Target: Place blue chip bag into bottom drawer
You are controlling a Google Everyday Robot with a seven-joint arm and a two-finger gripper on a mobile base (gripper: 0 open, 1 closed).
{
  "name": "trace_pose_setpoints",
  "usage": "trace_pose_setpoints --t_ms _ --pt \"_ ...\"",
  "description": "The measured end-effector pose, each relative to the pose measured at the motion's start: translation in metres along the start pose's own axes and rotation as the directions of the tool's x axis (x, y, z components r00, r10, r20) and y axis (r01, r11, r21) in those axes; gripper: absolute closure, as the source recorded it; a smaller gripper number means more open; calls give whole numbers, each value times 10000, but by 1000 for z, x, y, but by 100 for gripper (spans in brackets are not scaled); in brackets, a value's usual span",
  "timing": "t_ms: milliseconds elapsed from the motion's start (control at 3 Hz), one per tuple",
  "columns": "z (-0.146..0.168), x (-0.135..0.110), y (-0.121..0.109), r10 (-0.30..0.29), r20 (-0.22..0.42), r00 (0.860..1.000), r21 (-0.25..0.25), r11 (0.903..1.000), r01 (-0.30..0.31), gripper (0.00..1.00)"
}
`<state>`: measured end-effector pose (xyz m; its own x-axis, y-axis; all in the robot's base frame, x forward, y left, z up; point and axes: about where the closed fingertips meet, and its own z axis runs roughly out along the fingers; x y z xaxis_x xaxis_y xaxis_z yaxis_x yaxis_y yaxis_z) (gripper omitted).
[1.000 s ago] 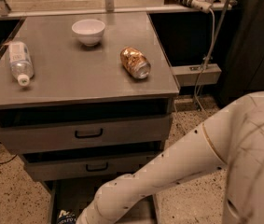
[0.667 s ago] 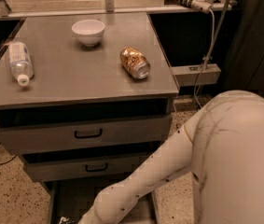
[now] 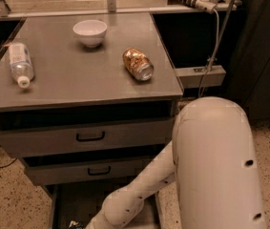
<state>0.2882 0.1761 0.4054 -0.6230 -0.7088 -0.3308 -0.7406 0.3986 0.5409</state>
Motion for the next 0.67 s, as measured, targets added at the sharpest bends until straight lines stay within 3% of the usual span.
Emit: trace_pose_setpoints --t_ms 667 --pt "28 14 -55 717 128 9973 -41 9974 -716 100"
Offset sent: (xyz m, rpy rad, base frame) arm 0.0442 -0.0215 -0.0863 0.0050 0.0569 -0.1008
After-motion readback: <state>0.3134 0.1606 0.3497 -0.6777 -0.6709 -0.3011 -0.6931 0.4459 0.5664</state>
